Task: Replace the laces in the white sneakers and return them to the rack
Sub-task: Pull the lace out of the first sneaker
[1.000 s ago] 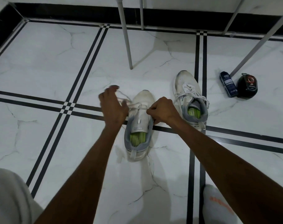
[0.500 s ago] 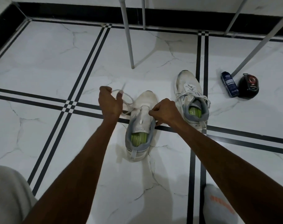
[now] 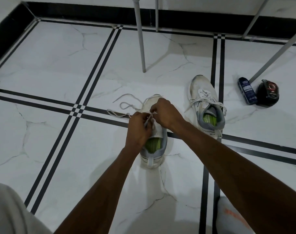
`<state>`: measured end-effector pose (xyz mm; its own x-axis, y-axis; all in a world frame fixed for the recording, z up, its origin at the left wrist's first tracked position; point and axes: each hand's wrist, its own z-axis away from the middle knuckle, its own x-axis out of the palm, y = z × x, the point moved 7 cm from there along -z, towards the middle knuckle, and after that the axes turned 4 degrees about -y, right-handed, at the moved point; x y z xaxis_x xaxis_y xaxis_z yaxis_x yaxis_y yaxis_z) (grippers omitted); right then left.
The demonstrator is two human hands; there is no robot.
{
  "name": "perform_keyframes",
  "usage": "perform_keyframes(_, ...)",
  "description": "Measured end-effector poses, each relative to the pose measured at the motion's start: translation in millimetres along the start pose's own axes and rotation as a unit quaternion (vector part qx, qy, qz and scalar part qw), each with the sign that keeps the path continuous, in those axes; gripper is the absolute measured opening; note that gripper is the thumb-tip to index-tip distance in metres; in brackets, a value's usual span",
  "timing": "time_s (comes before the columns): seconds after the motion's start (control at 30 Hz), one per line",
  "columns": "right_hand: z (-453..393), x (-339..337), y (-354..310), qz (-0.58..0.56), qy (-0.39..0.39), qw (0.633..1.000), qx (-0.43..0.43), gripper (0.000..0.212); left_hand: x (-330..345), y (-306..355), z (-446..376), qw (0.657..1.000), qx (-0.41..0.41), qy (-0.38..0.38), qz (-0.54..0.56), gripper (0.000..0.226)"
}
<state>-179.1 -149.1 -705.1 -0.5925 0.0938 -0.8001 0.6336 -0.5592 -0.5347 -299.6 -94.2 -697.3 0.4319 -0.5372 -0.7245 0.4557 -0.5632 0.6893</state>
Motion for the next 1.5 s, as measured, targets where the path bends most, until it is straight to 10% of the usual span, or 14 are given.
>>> perform_keyframes(0.2,6.6,-25.4,4.4,-0.060,0.088,0.994,-0.020,0.015,-6.6,-1.8,5.2,1.000,-0.003,0.023,0.013,0.015)
perform_keyframes(0.4,40.7,-120.9,93.6,-0.310,0.483,0.804,0.155,0.011,-10.6,-9.9,7.6,0.997,-0.051,0.044,0.022,0.017)
perform_keyframes(0.63,9.4,-15.1,4.2,-0.079,0.075,0.994,-0.019,0.010,-10.2,-7.0,8.0,0.997,-0.050,0.040,0.038,0.018)
perform_keyframes(1.07,2.7,-11.1,-14.9,0.126,0.042,0.986,-0.106,0.022,-8.6,-9.7,6.1,0.998,-0.048,0.025,0.020,0.020)
perform_keyframes(1.13,5.8,-49.9,12.8,0.030,0.195,0.980,-0.039,0.021,-10.7,-14.4,4.8,0.998,-0.057,0.026,0.023,0.018)
perform_keyframes(1.27,40.1,-149.1,97.6,-0.229,0.502,0.815,0.179,0.014,-12.6,-17.9,5.7,0.997,-0.064,0.032,0.030,0.020)
perform_keyframes(1.5,8.6,-47.7,6.9,-0.166,0.124,0.978,0.002,0.003,-10.9,-11.0,4.6,0.997,-0.054,0.039,0.029,0.017)
